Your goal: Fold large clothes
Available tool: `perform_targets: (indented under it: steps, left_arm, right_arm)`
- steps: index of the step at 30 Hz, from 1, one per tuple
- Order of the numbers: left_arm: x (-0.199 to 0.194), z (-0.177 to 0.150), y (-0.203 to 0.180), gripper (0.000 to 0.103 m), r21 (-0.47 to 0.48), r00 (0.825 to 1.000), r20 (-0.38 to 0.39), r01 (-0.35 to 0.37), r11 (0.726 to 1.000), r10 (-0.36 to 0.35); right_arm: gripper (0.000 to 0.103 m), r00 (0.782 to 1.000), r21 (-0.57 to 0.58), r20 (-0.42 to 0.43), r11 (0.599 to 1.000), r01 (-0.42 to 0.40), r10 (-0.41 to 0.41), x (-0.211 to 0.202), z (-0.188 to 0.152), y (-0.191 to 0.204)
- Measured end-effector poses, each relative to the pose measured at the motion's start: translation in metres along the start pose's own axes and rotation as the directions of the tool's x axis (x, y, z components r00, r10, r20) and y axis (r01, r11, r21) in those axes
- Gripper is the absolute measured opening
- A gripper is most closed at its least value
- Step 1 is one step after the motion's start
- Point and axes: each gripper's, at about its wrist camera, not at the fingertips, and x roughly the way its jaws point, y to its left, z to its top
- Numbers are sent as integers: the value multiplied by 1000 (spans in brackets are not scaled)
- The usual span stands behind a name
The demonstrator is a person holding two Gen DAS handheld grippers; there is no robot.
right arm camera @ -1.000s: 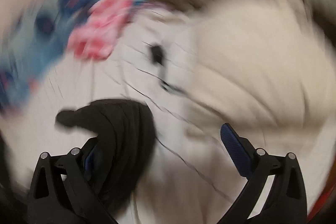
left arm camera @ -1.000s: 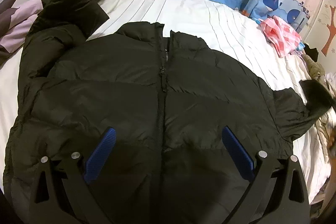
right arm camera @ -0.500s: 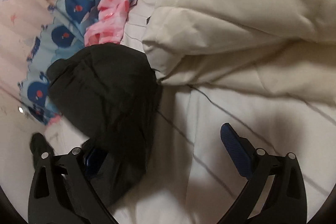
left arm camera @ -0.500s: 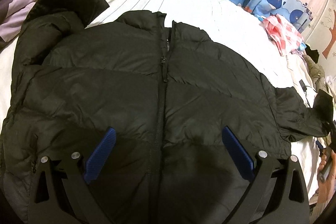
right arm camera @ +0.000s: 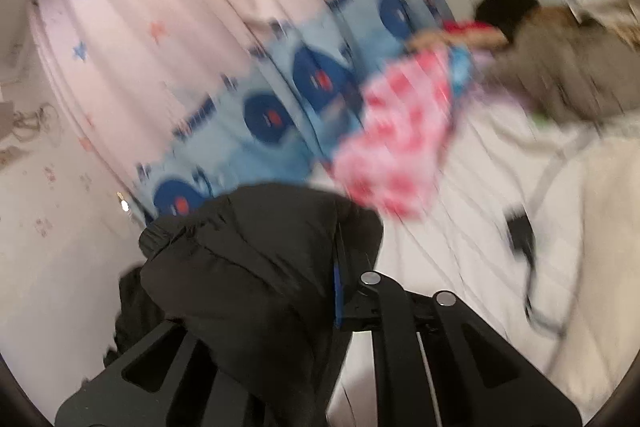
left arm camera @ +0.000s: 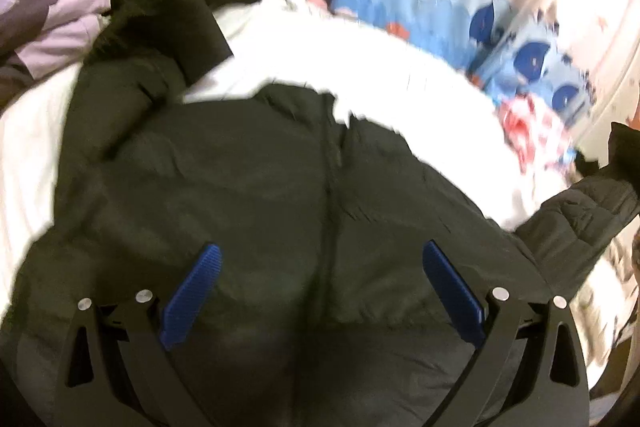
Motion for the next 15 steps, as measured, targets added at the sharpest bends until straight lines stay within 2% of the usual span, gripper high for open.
perform_targets:
  steps: [2,3,4,5,7,8,9,10,11,12,13,14,15]
  left_arm:
    - [-2,10,-9,97,20,1000,28,-8,1000,8]
    - [1,11,-14,97,37,999,31,-15,999,14]
    - [4,10,-16,97,46,1000,23,-19,999,18]
    - [14,6,-18,97,67,1000,-10,-22,998,23]
    - [32,-7,-17,97,95,996,-80,-17,995,25]
    - [41,-17,-12,97,106,991,-133,-17,994,31]
    - [45,-25,-8,97,107,986,-166,-15,994,33]
    - [43,-33,2,97,97,981,-193,-4,995,23]
    - [37,-37,9,97,90,981,-195,0,996,17]
    - [28,-40,17,97,84,982,-188,1,996,15]
    - [13,-43,29,97,81,984,-175,-7,997,21]
    - [1,-45,39,97,79,986,-165,-17,997,30]
    - [-11,-47,50,97,76,987,-154,-28,997,40]
  right_arm:
    - [5,999,25,40,1000,5,-6,14,22,-5]
    - [5,998,59,55,998,39,-42,25,27,-19]
    - [5,996,101,34,992,77,-81,39,27,-40]
    - [6,989,149,-33,978,144,-141,57,22,-69]
    - [9,945,190,-168,932,310,-280,73,-4,-121]
    - [9,909,184,-251,905,383,-334,77,-21,-149]
    - [9,884,195,-293,882,428,-364,72,-35,-169]
    - [9,875,237,-317,862,447,-366,59,-48,-189]
    - [9,886,272,-313,862,429,-342,45,-57,-201]
    - [9,906,257,-292,887,384,-308,18,-67,-203]
    - [10,913,219,-277,906,362,-298,-1,-73,-197]
    - [16,926,178,-253,927,330,-281,-27,-82,-187]
    - [36,941,150,-240,949,279,-238,-59,-96,-174]
